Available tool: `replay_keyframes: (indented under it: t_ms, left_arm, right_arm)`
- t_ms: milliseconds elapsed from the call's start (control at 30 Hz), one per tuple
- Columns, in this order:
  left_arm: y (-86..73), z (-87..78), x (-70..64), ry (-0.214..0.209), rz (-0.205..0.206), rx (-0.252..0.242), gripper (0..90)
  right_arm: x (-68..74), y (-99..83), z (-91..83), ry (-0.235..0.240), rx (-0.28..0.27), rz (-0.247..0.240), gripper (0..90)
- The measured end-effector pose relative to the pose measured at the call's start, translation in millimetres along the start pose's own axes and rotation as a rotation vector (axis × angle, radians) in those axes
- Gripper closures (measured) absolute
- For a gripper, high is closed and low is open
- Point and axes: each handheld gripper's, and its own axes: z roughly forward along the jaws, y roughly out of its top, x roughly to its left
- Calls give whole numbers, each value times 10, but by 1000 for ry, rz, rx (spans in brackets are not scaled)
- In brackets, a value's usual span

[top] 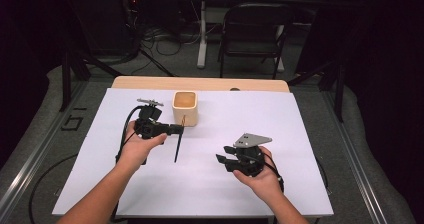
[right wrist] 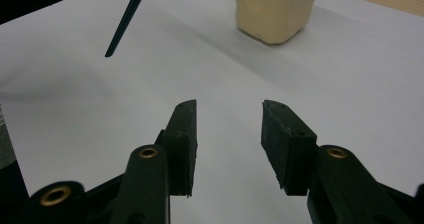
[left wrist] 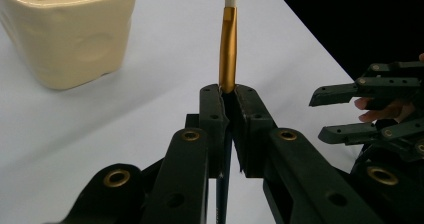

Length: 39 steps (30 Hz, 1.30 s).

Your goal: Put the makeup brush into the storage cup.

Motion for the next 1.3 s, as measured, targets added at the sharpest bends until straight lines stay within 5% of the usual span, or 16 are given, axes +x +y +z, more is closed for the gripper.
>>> replay_keyframes:
  t_ms: [367, 833, 1300]
  left_arm:
    - [-1, -16, -18, -12, -8, -45, 835]
    - [-43, 52, -37, -48, -25, -95, 836]
    - [-102, 144, -118, -73, -21, -149, 836]
  right_arm:
    - [-12, 122, 148, 56, -11, 69, 585]
    - [-137, 229, 225, 168, -60, 244, 616]
    - [-75, 217, 250, 190, -70, 244, 639]
